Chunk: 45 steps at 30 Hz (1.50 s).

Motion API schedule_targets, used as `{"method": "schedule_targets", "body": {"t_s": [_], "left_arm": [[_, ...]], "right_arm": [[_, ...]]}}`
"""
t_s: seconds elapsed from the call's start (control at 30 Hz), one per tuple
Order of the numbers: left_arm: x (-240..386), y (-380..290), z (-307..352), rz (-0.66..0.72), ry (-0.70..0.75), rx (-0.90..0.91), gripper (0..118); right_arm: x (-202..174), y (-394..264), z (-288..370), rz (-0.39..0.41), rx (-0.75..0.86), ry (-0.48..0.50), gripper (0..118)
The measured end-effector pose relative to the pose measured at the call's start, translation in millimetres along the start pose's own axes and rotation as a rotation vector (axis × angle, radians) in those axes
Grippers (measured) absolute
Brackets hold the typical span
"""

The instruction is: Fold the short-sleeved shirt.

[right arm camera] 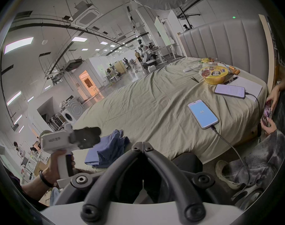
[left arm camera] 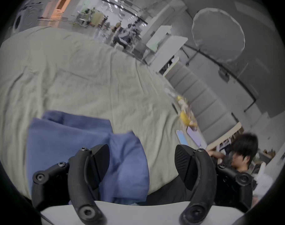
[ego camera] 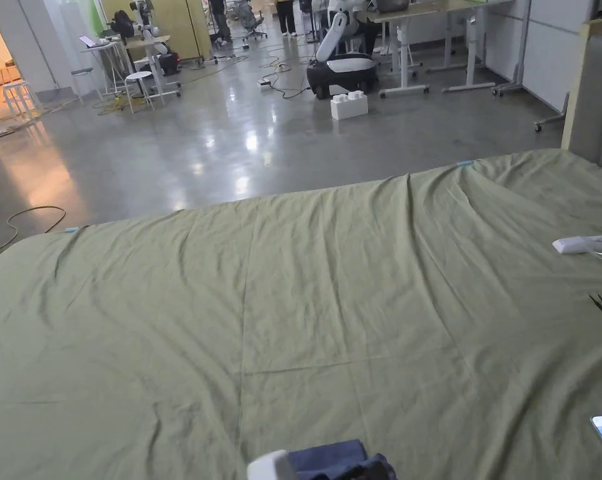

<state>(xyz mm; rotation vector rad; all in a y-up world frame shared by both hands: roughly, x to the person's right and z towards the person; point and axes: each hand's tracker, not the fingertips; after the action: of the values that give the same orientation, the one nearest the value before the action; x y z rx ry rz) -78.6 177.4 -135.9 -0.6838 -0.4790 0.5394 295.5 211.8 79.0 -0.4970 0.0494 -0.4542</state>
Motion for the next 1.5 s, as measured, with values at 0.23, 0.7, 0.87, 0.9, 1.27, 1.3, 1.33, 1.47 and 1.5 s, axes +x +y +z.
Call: {"method": "schedule_targets", "body": {"t_s": [0.23, 0.7, 0.87, 0.9, 1.27, 1.3, 1.33, 1.47, 1.5], "left_arm": [[-16.1, -25.9, -53.6, 0.074, -0.024, -0.155, 8], [3.8, -16.1, -27.7, 0.009, -0.128, -0.061, 2], [-31.9, 19.7, 52.3, 0.021, -0.063, 0.049, 6], [-45.7, 23.4, 64.6, 0.052, -0.041, 0.055, 16], [-164.5, 5.4, 40.2, 0.381, -0.001, -0.072, 96], [-166.6, 2.0, 27.0, 0.39, -0.006, -0.119, 96], [-165.8, -0.8, 14.9, 0.379, -0.021, -0.171, 96], [-150.5, -6.1, -15.2, 0.335, -0.077, -0.213, 70], [-145.1, -5.8, -21.8, 0.326, -0.017, -0.239, 40]], "right_arm": [[-2.6, -5.2, -2.1, -0.012, -0.01, 0.006, 0], [-56.6, -16.3, -87.2, 0.139, -0.196, 0.148, 0], [-98.2, -13.9, -180.4, 0.189, -0.238, 0.249, 0], [-104.0, -16.6, -202.4, 0.222, -0.274, 0.248, 0], [-87.3, -57.8, -260.4, 0.288, -0.448, 0.115, 0], [-88.9, -57.5, -260.6, 0.29, -0.448, 0.11, 0], [-89.3, -56.2, -260.3, 0.291, -0.45, 0.106, 0], [-92.3, -57.9, -260.0, 0.312, -0.449, 0.103, 0], [-93.3, -58.2, -259.7, 0.32, -0.445, 0.1, 0]]}}
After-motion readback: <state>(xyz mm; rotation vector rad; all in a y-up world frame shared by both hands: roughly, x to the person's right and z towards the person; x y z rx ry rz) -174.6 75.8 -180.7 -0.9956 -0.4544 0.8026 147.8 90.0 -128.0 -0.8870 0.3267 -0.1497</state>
